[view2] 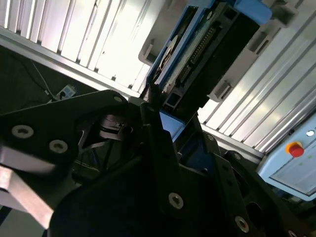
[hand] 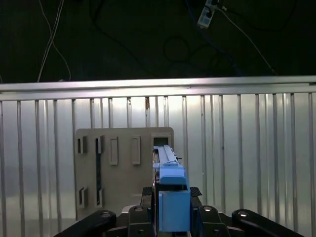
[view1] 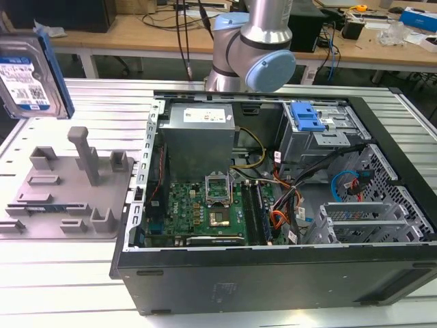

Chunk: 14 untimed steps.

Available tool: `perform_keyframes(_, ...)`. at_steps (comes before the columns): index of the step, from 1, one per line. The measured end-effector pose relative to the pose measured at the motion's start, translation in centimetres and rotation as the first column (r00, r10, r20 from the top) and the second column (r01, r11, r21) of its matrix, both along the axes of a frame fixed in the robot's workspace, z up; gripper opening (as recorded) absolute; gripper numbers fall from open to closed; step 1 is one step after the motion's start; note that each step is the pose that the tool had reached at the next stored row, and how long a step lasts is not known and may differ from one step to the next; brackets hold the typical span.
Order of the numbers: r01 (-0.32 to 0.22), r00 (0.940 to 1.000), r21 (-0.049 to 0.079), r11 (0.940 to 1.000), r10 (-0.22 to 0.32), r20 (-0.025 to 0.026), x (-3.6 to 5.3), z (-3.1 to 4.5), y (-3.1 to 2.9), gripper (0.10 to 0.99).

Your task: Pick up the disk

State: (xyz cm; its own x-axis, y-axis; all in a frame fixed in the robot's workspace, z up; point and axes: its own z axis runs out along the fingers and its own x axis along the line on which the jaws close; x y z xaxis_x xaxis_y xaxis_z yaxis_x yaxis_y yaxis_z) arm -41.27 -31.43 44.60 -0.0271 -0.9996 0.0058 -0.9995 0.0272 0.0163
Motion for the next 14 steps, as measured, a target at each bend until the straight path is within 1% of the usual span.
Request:
perform_keyframes(3,0.000,1.0000,0.000,1.0000,0.000,0.0000,0.02,2.69,-0.09,0.365)
perform_keyframes(5,0.000,1.0000,0.000,1.0000,0.000,0.0002,0.03,3.71,-0.14,0.365)
perform_keyframes(6,0.000,1.0000,0.000,1.0000,0.000,0.0000,0.05,4.46,-0.17,0.365)
perform_keyframes(8,0.000,1.0000,0.000,1.0000,0.000,0.0000,0.05,5.37,-0.25,0.365)
perform_keyframes(9,0.000,1.0000,0.000,1.0000,0.000,0.0001,0.05,6.06,-0.31,0.365)
perform_keyframes(10,0.000,1.0000,0.001,1.0000,0.000,-0.0001,0.05,6.51,-0.37,0.365)
perform_keyframes(11,0.000,1.0000,0.002,1.0000,0.000,0.0001,0.06,6.75,-0.42,0.365)
perform_keyframes(14,0.000,1.0000,0.005,1.0000,0.000,0.0001,0.05,6.85,-0.48,0.365)
